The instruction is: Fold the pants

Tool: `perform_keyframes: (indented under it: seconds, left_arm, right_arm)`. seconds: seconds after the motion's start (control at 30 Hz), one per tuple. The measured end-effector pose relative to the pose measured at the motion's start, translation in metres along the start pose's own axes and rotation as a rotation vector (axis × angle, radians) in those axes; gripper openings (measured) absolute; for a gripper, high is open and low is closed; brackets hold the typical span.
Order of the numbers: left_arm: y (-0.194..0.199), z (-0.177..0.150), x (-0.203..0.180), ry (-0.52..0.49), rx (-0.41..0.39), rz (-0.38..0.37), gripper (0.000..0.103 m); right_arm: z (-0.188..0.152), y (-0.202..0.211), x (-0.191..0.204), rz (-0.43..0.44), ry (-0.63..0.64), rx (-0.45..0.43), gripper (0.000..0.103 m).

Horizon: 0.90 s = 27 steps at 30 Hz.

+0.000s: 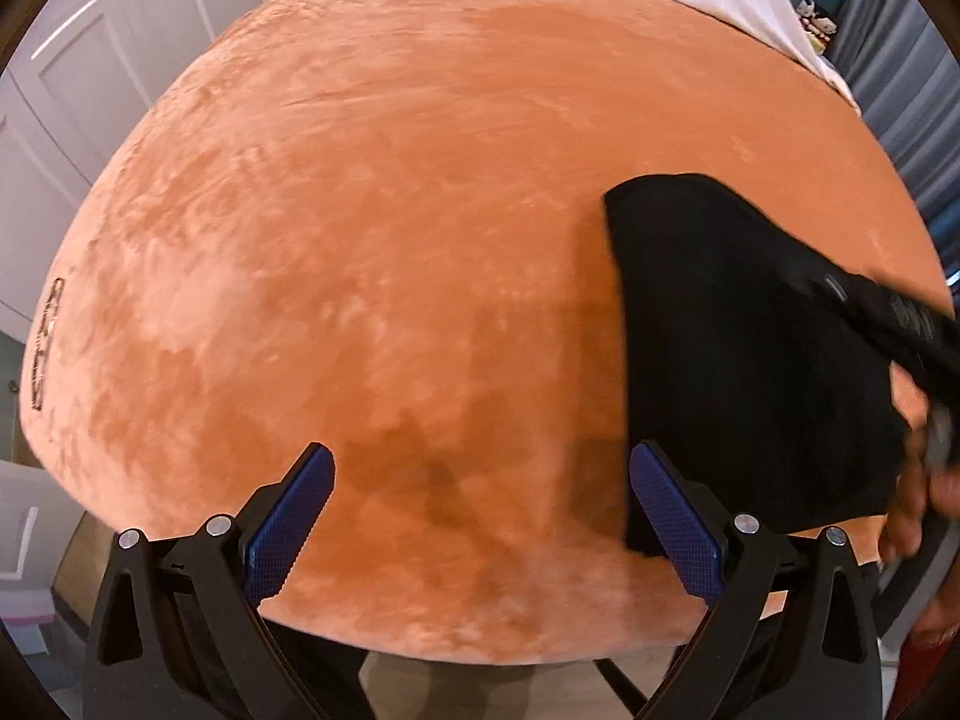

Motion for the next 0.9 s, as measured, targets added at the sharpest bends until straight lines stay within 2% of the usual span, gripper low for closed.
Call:
perform_keyframes:
  seconds: [0.07,0.1,0.17,0.27,0.3,0.37,0.4,0.43,0.47,0.5,0.53,0.57,0.63,0.67,0.73,0.8,0.9]
  left_arm:
    - [0.001,0.003,-0.011,-0.005,-0.001,-0.03,0.098]
    - [0.002,0.001,-0.019,-0.01,-0.001,-0.039,0.098]
    - [0.002,0.0,-0.037,-0.035,-0.001,-0.07,0.098]
    - [-0.01,-0.007,-0.07,-0.107,0.032,-0.084,0.098]
    - [-0.02,-0.011,-0.078,-0.147,0.052,-0.059,0.098]
    - [-0.038,-0.019,-0.08,-0.202,0.088,0.041,0.098]
    - [-0.047,-0.023,-0.077,-0.223,0.099,0.074,0.098]
    - [-0.052,-0.025,-0.074,-0.224,0.099,0.076,0.098]
    - [-0.054,-0.027,-0.069,-0.215,0.098,0.07,0.098]
    - [-0.055,-0.027,-0.065,-0.205,0.098,0.057,0.098]
    - [-0.055,-0.028,-0.059,-0.193,0.101,0.042,0.098]
    - [-0.054,-0.027,-0.054,-0.191,0.105,0.042,0.098]
    - [-0.053,-0.028,-0.049,-0.207,0.118,0.02,0.098]
    - [-0.053,-0.029,-0.048,-0.216,0.125,0.009,0.098]
    - [-0.056,-0.032,-0.048,-0.225,0.148,-0.02,0.098]
    - [-0.049,-0.031,-0.05,-0.224,0.154,-0.038,0.098]
    - [-0.013,-0.021,-0.053,-0.197,0.08,-0.113,0.098]
  right_arm:
    - [-0.017,0.015,-0.055,-0.091,-0.079,-0.016,0.012]
    - [-0.037,0.028,-0.101,-0.183,-0.155,-0.017,0.012]
    - [-0.052,0.039,-0.129,-0.165,-0.22,-0.044,0.01]
    - [-0.066,0.057,-0.148,-0.156,-0.26,-0.072,0.012]
    - [-0.069,0.058,-0.147,-0.161,-0.262,-0.075,0.018]
    - [-0.072,0.052,-0.148,-0.183,-0.255,-0.075,0.067]
    - [-0.073,0.043,-0.144,-0.157,-0.247,-0.057,0.068]
    - [-0.073,0.04,-0.14,-0.135,-0.235,-0.044,0.065]
    - [-0.077,0.032,-0.134,-0.124,-0.224,-0.021,0.051]
    - [-0.083,0.029,-0.128,-0.128,-0.213,0.005,0.047]
    - [-0.087,0.031,-0.12,-0.099,-0.204,0.015,0.037]
    - [-0.09,0.036,-0.115,-0.058,-0.216,0.028,0.035]
    - [-0.097,0.052,-0.11,-0.015,-0.241,0.028,0.035]
    - [-0.101,0.057,-0.111,-0.024,-0.234,0.02,0.035]
    - [-0.118,0.036,-0.119,-0.09,-0.205,0.057,0.036]
    - [-0.12,0.033,-0.121,-0.063,-0.2,0.033,0.037]
    - [-0.108,0.055,-0.123,-0.094,-0.221,0.029,0.051]
Point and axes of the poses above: each gripper's, at about its wrist camera, not at the fingertips, and y roughly against the way its jaws point, x to its left, z to its top, the point moved 7 cm from there along -y, roughly the way its jaws point, and after that the axes turned 11 degrees about -z, right-handed, at the moved point
